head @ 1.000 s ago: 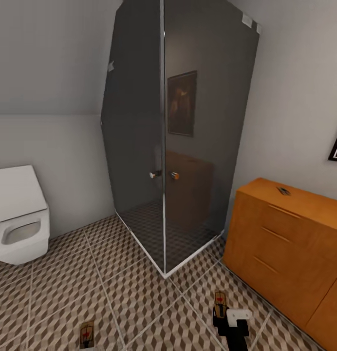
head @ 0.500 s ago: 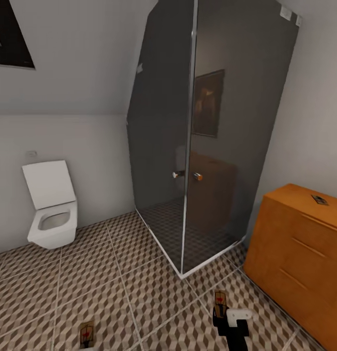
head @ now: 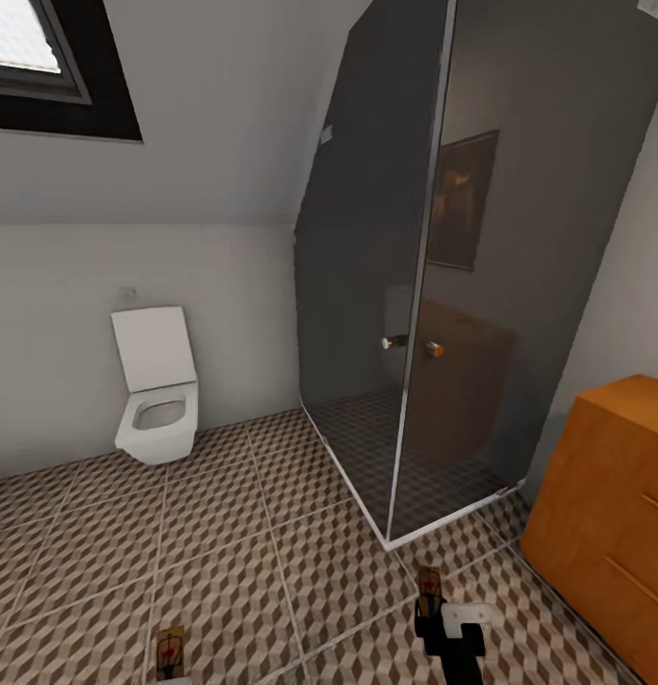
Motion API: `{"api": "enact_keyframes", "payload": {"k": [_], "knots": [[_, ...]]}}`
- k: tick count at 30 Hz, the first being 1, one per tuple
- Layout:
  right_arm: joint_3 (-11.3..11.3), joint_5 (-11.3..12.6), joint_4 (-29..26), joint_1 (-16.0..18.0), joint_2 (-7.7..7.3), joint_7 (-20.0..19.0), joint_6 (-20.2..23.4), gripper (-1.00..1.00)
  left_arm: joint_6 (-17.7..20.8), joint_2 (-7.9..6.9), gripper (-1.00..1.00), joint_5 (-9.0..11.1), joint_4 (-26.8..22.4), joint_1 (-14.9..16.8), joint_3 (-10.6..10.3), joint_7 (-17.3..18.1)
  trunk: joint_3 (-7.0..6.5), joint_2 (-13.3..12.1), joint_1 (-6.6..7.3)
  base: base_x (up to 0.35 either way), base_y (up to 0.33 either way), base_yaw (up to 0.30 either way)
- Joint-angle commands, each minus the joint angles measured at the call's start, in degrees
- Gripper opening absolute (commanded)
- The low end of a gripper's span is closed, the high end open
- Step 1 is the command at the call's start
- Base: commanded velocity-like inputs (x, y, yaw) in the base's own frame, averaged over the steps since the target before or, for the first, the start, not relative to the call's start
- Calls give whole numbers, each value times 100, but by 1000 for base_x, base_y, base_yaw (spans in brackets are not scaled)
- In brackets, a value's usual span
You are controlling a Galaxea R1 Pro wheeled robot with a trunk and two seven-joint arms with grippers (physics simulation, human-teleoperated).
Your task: Take the four mousetraps from the cabinet in the bathroom and place them on the bathroom floor. Make sure all four end up on the same floor surface, and ensure that at least two of them are either under or directly next to the same bathroom sink.
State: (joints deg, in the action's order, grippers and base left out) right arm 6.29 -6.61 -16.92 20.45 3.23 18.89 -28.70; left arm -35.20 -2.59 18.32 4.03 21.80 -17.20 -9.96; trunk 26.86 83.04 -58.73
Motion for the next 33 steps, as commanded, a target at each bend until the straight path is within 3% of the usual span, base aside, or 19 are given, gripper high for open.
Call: {"api": "enact_keyframes", "payload": {"k": [1,33], "knots": [[12,-42,4,3,-3,27,-4,-100,-22,4,-100,-4,19,9,-47,-50,6,4,0,0,0,288],[12,-42,4,4,-11,27,-4,-100,-22,4,-100,-4,19,9,-47,-50,6,4,0,0,0,288]]}}
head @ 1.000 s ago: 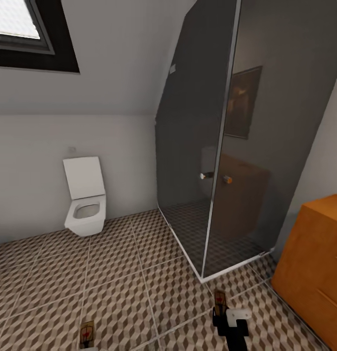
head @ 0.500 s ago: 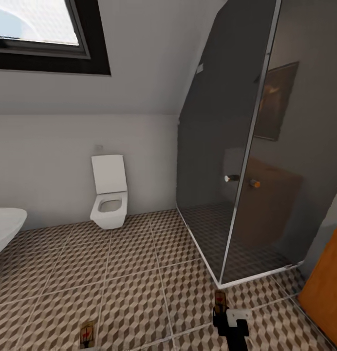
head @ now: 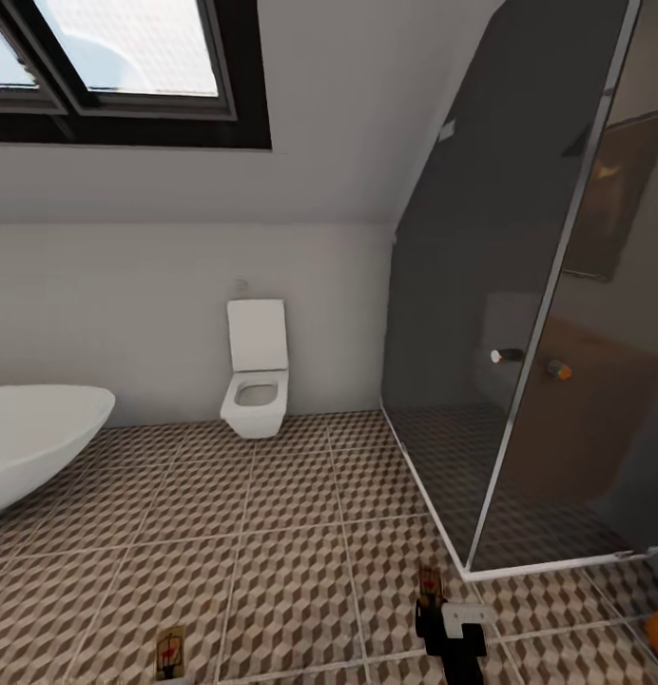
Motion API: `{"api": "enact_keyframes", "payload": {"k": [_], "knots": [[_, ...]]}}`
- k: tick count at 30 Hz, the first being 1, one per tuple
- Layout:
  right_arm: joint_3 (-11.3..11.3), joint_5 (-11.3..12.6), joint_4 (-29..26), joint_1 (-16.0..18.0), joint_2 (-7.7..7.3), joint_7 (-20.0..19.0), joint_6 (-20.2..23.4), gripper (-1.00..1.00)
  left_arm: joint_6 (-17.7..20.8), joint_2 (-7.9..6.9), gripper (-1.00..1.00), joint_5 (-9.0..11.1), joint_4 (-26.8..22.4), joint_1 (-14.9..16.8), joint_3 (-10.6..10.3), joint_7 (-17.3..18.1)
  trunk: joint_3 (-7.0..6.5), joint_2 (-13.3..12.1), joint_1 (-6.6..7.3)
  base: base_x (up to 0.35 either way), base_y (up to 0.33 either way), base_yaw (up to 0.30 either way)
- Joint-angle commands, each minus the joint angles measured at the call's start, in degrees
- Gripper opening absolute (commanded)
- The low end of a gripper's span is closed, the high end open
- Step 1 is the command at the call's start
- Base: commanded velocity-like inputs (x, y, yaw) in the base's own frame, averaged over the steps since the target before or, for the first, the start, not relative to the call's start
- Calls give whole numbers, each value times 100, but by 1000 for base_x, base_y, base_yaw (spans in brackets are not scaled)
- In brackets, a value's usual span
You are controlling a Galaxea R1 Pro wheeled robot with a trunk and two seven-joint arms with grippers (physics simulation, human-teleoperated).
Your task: Take the four mousetraps from the cabinet in the bathroom and place them on the bathroom floor. Make sure all four end up on the same floor surface, and ensure that at least two of them are either under or directly next to the same bathroom sink.
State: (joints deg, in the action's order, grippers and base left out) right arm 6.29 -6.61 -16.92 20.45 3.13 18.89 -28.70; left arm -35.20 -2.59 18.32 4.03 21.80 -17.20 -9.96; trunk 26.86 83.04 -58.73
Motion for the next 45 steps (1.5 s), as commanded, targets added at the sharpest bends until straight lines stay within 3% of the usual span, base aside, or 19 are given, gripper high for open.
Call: {"api": "enact_keyframes", "payload": {"k": [1,26,45], "knots": [[12,-42,4,3,-2,27,-4,-100,-22,4,-100,-4,19,9,-47,-50,6,4,0,0,0,288],[8,-42,4,3,-10,27,-4,-100,-22,4,-100,-4,19,9,-47,-52,6,4,0,6,8,288],[12,-44,4,3,-5,28,-4,-100,-29,4,-100,-4,19,9,-47,-57,6,4,0,205,163,288]]}}
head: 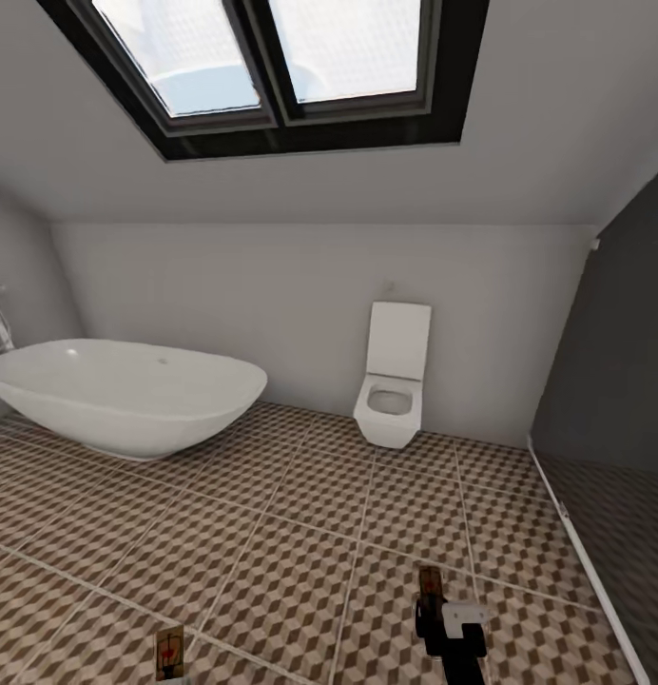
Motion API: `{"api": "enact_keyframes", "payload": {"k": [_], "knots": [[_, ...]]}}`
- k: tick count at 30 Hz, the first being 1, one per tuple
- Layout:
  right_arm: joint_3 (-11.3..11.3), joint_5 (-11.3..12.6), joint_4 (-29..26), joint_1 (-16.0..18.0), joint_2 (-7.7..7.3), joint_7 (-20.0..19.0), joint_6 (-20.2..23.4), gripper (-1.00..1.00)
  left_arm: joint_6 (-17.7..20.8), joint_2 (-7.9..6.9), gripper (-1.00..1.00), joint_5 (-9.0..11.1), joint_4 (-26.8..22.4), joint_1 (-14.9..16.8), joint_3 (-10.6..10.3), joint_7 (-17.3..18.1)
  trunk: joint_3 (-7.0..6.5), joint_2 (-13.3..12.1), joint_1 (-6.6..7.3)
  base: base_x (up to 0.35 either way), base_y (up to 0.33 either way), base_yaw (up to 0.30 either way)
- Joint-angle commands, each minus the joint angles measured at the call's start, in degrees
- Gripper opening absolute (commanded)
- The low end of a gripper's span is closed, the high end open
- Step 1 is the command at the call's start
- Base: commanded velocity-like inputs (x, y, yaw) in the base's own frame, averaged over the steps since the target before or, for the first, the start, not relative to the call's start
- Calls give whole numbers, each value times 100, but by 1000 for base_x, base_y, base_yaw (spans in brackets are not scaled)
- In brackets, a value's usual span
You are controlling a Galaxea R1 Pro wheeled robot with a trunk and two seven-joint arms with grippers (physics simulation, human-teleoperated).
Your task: Take the four mousetraps from the cabinet in the bathroom and place them on the bathroom floor. Make sure all four end up on the same floor surface, and ensure that at least two of them are either under or directly next to the same bathroom sink.
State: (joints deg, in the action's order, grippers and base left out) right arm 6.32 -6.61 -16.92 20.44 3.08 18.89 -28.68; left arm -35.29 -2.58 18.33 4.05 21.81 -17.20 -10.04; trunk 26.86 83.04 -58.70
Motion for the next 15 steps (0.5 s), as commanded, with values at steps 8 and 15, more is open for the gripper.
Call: {"api": "enact_keyframes", "payload": {"k": [8,15], "knots": [[10,-42,5,4,0,27,-6,-100,-18,3,-100,-4,17,8,-47,-51,6,4,-2,216,171,288],[10,-42,5,4,0,27,-6,-100,-15,3,-100,-4,17,8,-47,-51,6,4,-2,204,154,288]]}}
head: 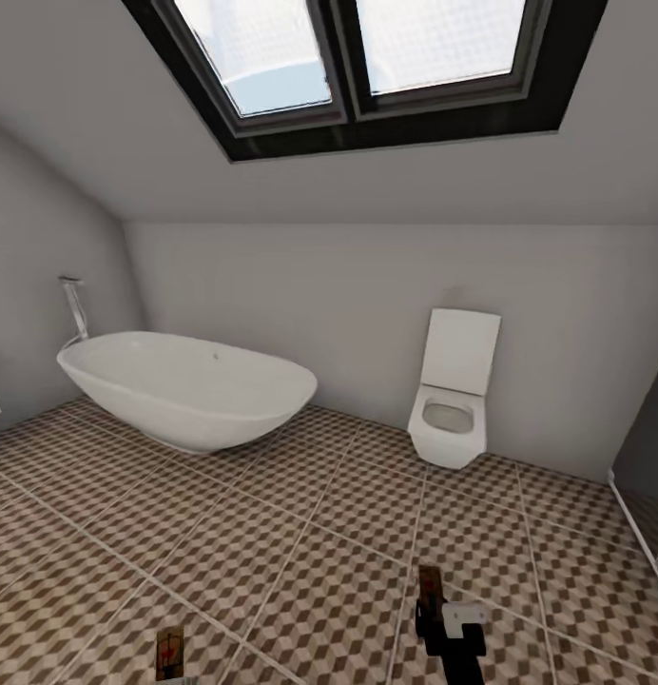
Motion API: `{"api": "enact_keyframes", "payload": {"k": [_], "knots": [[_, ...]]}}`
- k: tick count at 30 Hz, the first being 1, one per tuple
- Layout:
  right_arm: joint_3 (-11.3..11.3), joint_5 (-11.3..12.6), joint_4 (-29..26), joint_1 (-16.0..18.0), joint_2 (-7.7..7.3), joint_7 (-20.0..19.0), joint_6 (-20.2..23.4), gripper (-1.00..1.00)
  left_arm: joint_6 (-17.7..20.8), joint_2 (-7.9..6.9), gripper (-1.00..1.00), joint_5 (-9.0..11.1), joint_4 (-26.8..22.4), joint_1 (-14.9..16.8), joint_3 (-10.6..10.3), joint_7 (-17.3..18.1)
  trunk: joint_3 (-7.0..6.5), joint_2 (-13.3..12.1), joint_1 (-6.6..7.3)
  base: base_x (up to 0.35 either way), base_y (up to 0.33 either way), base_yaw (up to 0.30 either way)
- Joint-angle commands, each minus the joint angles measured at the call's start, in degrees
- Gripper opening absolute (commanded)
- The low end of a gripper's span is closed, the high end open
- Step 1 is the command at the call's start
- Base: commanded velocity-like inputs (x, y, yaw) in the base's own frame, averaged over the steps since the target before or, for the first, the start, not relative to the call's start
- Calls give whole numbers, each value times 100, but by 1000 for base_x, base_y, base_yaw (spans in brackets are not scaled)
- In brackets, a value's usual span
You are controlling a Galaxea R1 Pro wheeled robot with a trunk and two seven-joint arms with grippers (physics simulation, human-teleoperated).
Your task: Take the four mousetraps from the cabinet in the bathroom and place them on the bathroom floor. Make sure all four end up on the same floor surface, and ensure that at least two of them are either under or directly next to the same bathroom sink.
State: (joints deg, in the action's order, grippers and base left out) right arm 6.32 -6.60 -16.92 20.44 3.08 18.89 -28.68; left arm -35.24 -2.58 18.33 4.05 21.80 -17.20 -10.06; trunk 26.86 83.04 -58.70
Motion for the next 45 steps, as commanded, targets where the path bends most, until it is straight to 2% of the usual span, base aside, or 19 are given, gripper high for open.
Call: {"api": "enact_keyframes", "payload": {"k": [1,11,45], "knots": [[10,-43,5,4,0,27,-6,-100,-19,2,-100,-4,17,8,-47,-49,6,4,-2,201,146,288],[10,-43,5,4,1,29,-6,-100,-19,3,-100,-4,17,8,-47,-49,6,4,-2,190,116,288],[10,-44,5,4,2,28,-6,-100,-18,-2,-100,-4,17,8,-47,-49,6,4,-2,128,1,288]]}}
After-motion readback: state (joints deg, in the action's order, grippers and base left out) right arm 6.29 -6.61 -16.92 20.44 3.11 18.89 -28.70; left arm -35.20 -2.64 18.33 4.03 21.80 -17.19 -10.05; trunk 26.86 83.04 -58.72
